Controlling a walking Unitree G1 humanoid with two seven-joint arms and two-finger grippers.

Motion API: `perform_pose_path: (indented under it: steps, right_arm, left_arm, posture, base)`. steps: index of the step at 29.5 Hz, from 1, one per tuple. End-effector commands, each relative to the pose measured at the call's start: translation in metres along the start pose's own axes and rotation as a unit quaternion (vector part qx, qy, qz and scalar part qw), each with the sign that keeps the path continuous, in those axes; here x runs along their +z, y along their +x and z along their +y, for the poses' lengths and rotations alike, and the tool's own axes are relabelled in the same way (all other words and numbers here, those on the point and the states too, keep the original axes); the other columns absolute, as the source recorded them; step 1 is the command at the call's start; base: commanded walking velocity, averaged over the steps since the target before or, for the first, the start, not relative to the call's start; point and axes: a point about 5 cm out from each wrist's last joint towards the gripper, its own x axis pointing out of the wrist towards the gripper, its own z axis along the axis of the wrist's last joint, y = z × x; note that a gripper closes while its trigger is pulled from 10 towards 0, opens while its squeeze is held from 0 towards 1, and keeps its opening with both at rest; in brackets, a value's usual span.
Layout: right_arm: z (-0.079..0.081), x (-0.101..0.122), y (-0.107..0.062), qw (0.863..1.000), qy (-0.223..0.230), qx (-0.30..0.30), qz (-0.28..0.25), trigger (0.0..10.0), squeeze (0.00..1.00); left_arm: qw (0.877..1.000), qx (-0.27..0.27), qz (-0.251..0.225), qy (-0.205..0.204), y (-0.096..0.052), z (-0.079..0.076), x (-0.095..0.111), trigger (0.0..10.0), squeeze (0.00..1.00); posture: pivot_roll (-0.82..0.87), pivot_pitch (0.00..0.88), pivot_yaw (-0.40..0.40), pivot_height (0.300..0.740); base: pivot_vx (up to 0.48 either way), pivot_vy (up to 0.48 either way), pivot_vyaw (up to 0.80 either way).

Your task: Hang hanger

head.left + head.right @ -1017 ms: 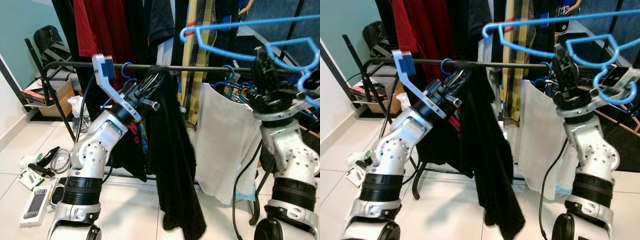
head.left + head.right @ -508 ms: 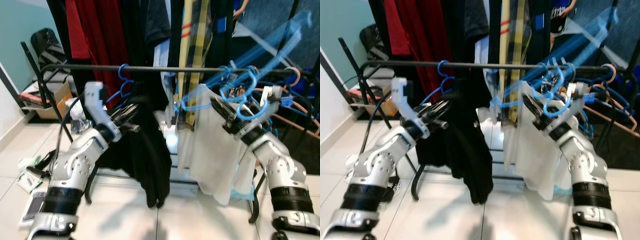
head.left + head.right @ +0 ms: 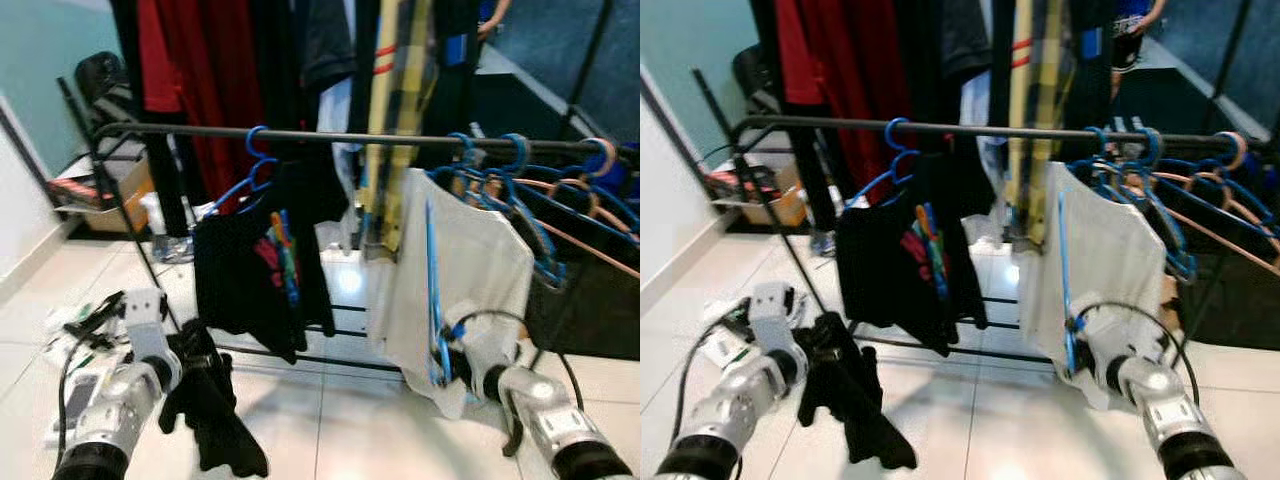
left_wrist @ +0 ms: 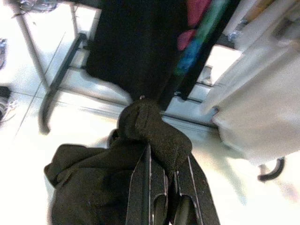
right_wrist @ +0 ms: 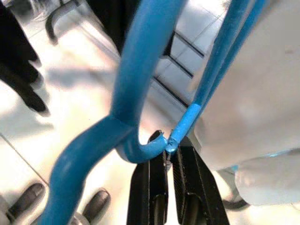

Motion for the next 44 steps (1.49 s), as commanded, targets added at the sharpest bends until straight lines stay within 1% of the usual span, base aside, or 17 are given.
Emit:
perform_pose_path:
  steps: [1,2,4,5,7,8,13,16,18,19,20,21,22,25,29,35,44]
  right_arm:
    - [0.02,-0.022,0.008,0.999,-0.003,0.014,0.04,10.0,0.0]
    - [0.02,-0.022,0.008,0.999,-0.003,0.014,0.04,10.0,0.0]
    - [0.04,-0.041,0.014,0.996,0.051,0.01,0.069,10.0,0.0]
    - [0.04,-0.041,0.014,0.996,0.051,0.01,0.069,10.0,0.0]
    - [0.049,-0.044,0.018,0.994,0.081,0.014,0.076,10.0,0.0]
    - [0.053,-0.043,0.02,0.993,0.095,0.011,0.071,10.0,0.0]
    - [0.058,-0.035,0.026,0.993,0.109,0.004,0.051,10.0,0.0]
    - [0.064,-0.037,0.03,0.982,0.182,-0.031,0.042,10.0,0.0]
    - [0.067,-0.043,0.029,0.979,0.19,-0.04,0.053,10.0,0.0]
    - [0.073,-0.052,0.027,0.981,0.171,-0.035,0.082,10.0,0.0]
    - [0.073,-0.052,0.027,0.981,0.171,-0.035,0.082,10.0,0.0]
    - [0.075,-0.055,0.027,0.986,0.136,-0.032,0.095,10.0,0.0]
    - [0.077,-0.056,0.027,0.986,0.133,-0.031,0.099,10.0,0.0]
    - [0.081,-0.061,0.027,0.983,0.141,-0.034,0.112,10.0,0.0]
    - [0.079,-0.062,0.026,0.981,0.155,-0.045,0.113,10.0,0.0]
    - [0.077,-0.059,0.027,0.982,0.149,-0.043,0.112,10.0,0.0]
    - [0.077,-0.057,0.029,0.982,0.146,-0.045,0.111,10.0,0.0]
  left_arm:
    - [0.999,0.016,0.038,0.016,0.001,0.003,-0.021,10.0,0.0]
    - [0.999,0.016,0.038,0.016,0.001,0.003,-0.021,10.0,0.0]
    - [0.994,0.032,0.099,0.025,-0.002,0.001,-0.054,10.0,0.0]
    - [0.994,0.032,0.099,0.025,-0.002,0.001,-0.054,10.0,0.0]
    - [0.99,0.042,0.13,0.026,-0.006,0.0,-0.07,10.0,0.0]
    - [0.988,0.042,0.144,0.046,-0.007,0.0,-0.073,10.0,0.0]
    - [0.985,0.05,0.158,0.041,-0.006,-0.001,-0.076,10.0,0.0]
    - [0.974,0.059,0.208,0.071,-0.014,0.002,-0.095,10.0,0.0]
    - [0.97,0.058,0.222,0.076,-0.016,0.001,-0.1,10.0,0.0]
    - [0.966,0.063,0.235,0.085,-0.018,0.001,-0.104,10.0,0.0]
    - [0.966,0.063,0.235,0.085,-0.018,0.001,-0.104,10.0,0.0]
    - [0.964,0.068,0.244,0.085,-0.019,0.0,-0.109,10.0,0.0]
    - [0.961,0.067,0.253,0.094,-0.02,-0.002,-0.112,10.0,0.0]
    - [0.955,0.046,0.269,0.121,-0.019,-0.017,-0.122,10.0,0.0]
    - [0.953,0.035,0.271,0.131,-0.016,-0.027,-0.125,10.0,0.0]
    - [0.955,0.053,0.267,0.116,-0.012,-0.031,-0.123,10.0,0.0]
    - [0.956,0.046,0.262,0.125,-0.012,-0.034,-0.124,10.0,0.0]
  posture:
    - [-0.08,0.0,0.028,0.74]
    - [-0.08,0.0,0.028,0.74]
    - [-0.07,0.0,0.029,0.74]
    - [-0.07,0.0,0.029,0.74]
    - [-0.07,0.0,0.03,0.74]
    - [-0.07,0.0,0.029,0.74]
    - [-0.04,0.0,0.02,0.74]
    - [-0.03,0.0,0.022,0.74]
    - [-0.01,0.0,0.014,0.74]
    - [0.0,0.0,0.008,0.74]
    - [0.0,0.0,0.008,0.74]
    - [0.0,0.0,0.008,0.74]
    - [0.0,0.0,0.008,0.74]
    - [0.0,0.0,0.0,0.74]
    - [0.0,0.0,-0.002,0.74]
    - [0.0,0.0,-0.01,0.74]
    - [0.0,0.0,-0.004,0.74]
  base:
    - [0.0,0.0,0.78]
    - [0.0,0.0,0.78]
    - [0.0,0.0,0.78]
    - [0.0,0.0,0.78]
    - [0.0,0.0,0.78]
    - [0.0,0.0,0.79]
    - [0.0,0.0,0.79]
    - [0.0,0.0,0.79]
    - [0.0,0.0,0.79]
    - [0.0,0.0,0.79]
    - [0.0,0.0,0.79]
    - [0.0,0.0,0.79]
    - [0.0,0.0,0.78]
    - [0.0,0.0,0.79]
    - [0.0,0.0,0.79]
    - [0.0,0.0,0.79]
    - [-0.267,0.0,0.78]
